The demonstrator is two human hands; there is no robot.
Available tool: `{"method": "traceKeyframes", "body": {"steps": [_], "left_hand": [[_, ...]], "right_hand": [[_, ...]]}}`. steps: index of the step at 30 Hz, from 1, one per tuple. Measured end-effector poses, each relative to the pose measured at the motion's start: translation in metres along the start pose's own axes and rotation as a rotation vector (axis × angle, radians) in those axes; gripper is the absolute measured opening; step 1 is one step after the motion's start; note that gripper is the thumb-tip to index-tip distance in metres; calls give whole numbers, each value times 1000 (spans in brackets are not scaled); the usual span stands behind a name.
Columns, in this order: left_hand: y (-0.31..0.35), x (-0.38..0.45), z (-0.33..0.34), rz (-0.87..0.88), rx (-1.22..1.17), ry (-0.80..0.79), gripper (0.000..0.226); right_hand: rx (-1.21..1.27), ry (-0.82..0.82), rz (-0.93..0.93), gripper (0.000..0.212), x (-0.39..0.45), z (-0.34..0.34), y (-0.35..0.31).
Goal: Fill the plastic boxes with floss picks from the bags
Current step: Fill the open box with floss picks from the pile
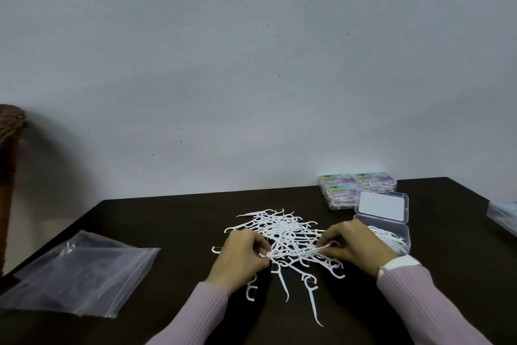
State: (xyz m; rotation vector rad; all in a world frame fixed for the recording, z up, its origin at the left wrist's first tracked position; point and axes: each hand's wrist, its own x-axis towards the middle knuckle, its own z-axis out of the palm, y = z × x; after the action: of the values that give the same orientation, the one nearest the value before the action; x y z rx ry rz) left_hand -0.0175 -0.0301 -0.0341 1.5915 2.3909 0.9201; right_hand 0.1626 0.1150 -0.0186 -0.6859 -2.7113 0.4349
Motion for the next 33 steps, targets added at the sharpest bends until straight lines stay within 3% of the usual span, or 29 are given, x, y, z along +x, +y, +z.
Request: {"method": "traceKeyframes", "body": {"steps": [9,22,33], "left_hand": [[13,0,4,95,293,77,12],[28,12,-8,115,85,104,5],[74,44,1,192,-12,123,4]], "right_hand": [[155,137,117,15,-6,-11,14],[192,366,324,7,-18,-29,45],[102,238,546,14,-32,-43,65]]}}
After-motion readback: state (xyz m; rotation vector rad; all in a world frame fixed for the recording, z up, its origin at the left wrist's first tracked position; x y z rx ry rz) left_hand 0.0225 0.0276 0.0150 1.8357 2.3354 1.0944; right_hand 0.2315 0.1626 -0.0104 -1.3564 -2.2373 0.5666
